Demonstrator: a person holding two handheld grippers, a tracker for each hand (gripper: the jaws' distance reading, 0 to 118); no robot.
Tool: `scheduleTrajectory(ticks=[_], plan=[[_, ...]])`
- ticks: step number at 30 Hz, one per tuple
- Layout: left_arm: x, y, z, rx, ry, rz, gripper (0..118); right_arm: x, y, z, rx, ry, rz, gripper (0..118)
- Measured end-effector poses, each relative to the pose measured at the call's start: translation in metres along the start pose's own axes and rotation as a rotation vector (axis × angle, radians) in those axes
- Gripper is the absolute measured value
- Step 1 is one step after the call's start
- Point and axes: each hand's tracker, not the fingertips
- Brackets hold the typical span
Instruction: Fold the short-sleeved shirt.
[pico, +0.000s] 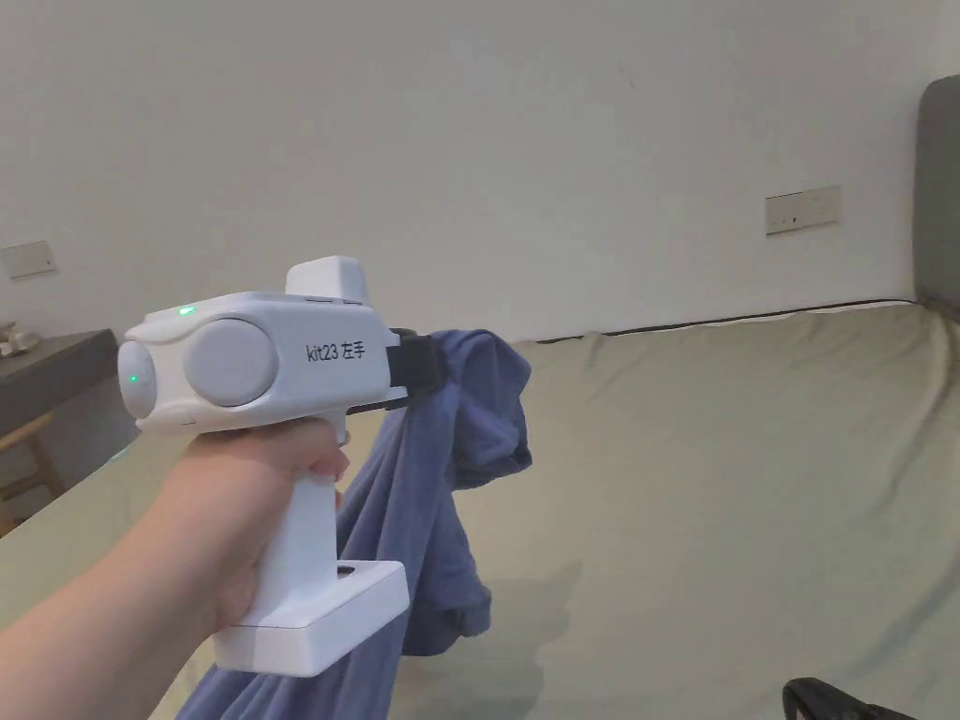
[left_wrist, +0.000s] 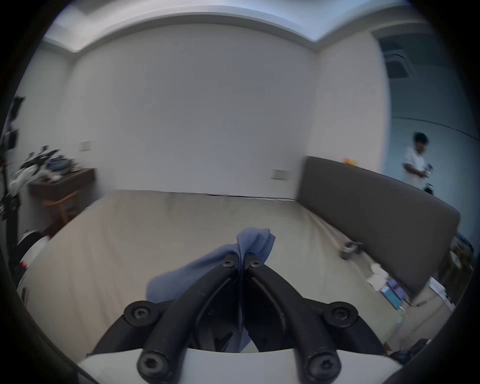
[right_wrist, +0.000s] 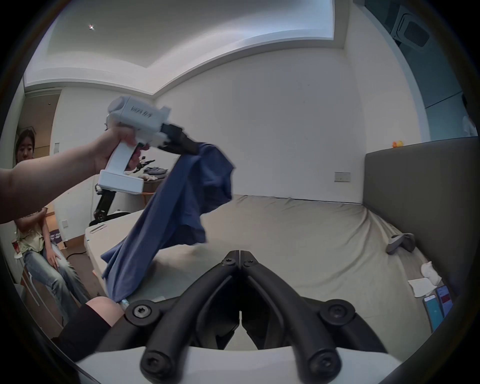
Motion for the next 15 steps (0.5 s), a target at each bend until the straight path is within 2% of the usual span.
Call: scheduleTrajectory(ticks=[2,7,12,15], plan=[[0.049,-0.005,-0.031,-0.031,-0.084,-0.054,0,0.008,-0.001,0.009,0.007,-0.019,0.003,0],[0.147,-0.057,-0.117,-0.187,-0.243,-0.057,0,0.028,-0.005,0.029,0.029,-0.108,0.027,0],[0.208,-0.155,-0.206,-0.39,-0.339,-0.073,0,0.047,-0.016,0.042,0.004,-0.173,0.031,0],[0.225,-0.218,-0.237,-0.483,-0.338,-0.127,0,0.056,-0.022,0.044,-0.017,-0.203,0.022,0]])
